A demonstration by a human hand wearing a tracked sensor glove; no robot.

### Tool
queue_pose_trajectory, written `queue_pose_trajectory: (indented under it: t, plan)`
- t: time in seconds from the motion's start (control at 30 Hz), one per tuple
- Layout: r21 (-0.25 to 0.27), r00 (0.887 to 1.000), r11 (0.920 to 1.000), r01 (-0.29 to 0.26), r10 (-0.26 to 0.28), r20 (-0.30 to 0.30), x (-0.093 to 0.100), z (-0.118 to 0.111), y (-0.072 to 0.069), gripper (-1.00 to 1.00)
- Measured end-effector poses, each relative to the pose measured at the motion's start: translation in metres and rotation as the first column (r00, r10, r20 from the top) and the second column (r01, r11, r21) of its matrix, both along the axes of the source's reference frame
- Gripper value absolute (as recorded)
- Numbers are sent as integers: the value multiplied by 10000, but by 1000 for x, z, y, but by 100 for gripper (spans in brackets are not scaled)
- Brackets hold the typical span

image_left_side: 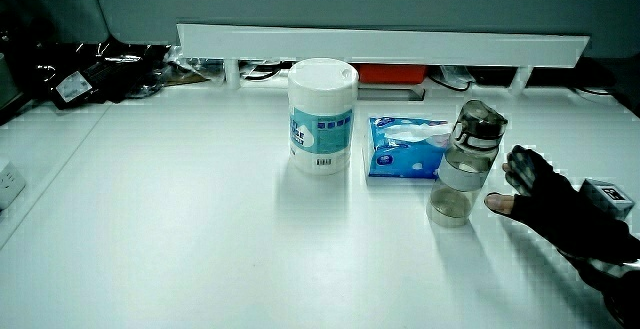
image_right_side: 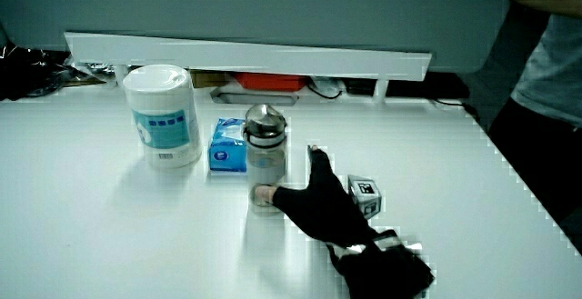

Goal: Place bottle

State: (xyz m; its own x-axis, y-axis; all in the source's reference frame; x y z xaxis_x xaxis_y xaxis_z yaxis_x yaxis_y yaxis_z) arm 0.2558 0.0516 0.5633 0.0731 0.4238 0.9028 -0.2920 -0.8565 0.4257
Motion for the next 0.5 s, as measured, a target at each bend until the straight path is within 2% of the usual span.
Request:
queue_pose_trajectory:
  t: [0.03,0.07,0.13,0.17,0.33,0.37,0.5]
  plan:
    - [173,9999,9998,-123,121,95,0,-7,4,-100]
    - [246,9995,9995,-222,227,-235,3,-9,10,-100]
    - [426,9987,9978,-505,507,-34,2,-23,18,-100]
    - [498,9980,9970,-586,597,-224,5,-24,23,-100]
    - [891,9979,9946,-534,565,-326,7,-44,37,-100]
    - [954,9974,9945,-440,491,-527,8,-48,40,-100]
    - [878,9975,9939,-673,687,-135,6,-61,55,-100]
